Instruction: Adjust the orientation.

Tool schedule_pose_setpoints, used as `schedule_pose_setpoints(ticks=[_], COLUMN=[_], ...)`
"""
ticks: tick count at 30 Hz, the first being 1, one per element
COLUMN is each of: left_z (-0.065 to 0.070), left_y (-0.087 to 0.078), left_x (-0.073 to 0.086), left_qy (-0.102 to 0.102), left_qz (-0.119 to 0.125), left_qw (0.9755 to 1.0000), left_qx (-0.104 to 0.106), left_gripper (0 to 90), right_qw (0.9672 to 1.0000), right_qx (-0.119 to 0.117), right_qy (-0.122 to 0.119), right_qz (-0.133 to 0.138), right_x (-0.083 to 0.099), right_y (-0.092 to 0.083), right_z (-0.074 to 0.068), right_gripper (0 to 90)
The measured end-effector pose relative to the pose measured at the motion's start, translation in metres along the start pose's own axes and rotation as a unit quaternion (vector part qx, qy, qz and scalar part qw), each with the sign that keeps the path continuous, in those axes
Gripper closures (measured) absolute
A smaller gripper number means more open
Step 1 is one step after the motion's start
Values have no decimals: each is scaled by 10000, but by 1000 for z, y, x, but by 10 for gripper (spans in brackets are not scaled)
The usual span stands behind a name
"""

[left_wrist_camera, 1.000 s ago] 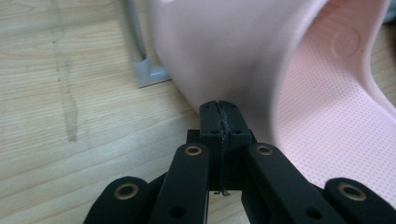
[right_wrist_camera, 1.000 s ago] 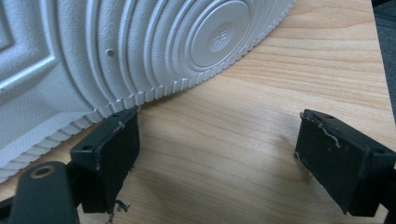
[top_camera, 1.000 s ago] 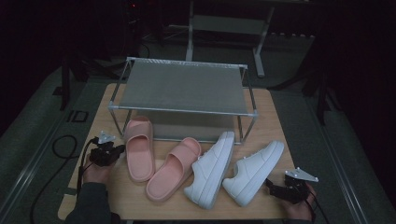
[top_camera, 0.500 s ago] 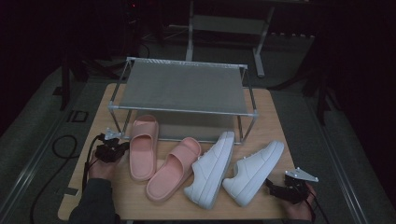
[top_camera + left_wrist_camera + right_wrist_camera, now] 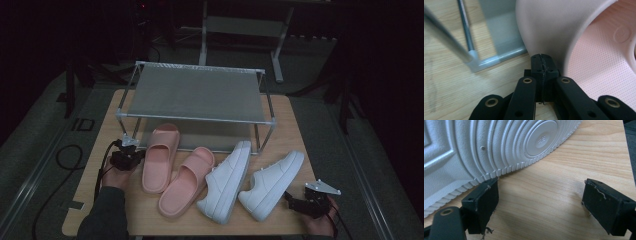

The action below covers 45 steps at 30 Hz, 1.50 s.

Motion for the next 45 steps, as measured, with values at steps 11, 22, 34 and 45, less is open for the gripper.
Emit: schedule_pose_setpoints(ticks=[11,22,34,45], left_z=[11,80,140,155], left_y=[-6,-56,-43,-14], left_x=[11,1,-8,-17], left_qy=[9,550,849,681], left_qz=[-72,479,314,185], left_qw=[10000,9956,9878,9884], left_qx=[-25,584,1269,1343], left_gripper=[897,897,896,896], right_qw=[10000,10000,10000,10000], right_qx=[2,2,0,0], right_qy=[0,0,0,0], right_qz=[2,2,0,-1], right_x=[0,0,0,0], right_y=[0,0,0,0], right_z=[0,0,0,0], right_gripper=[134,134,134,134])
Point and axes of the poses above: each handheld gripper's, and its own axes: y roughly forward along the jaws, x roughly out of its underside, z roughly to its right, the point moved 5 cm from there along y, roughly forward along the jaws, and after that the axes turned 1 degree about -x, right-handed, at the moved point
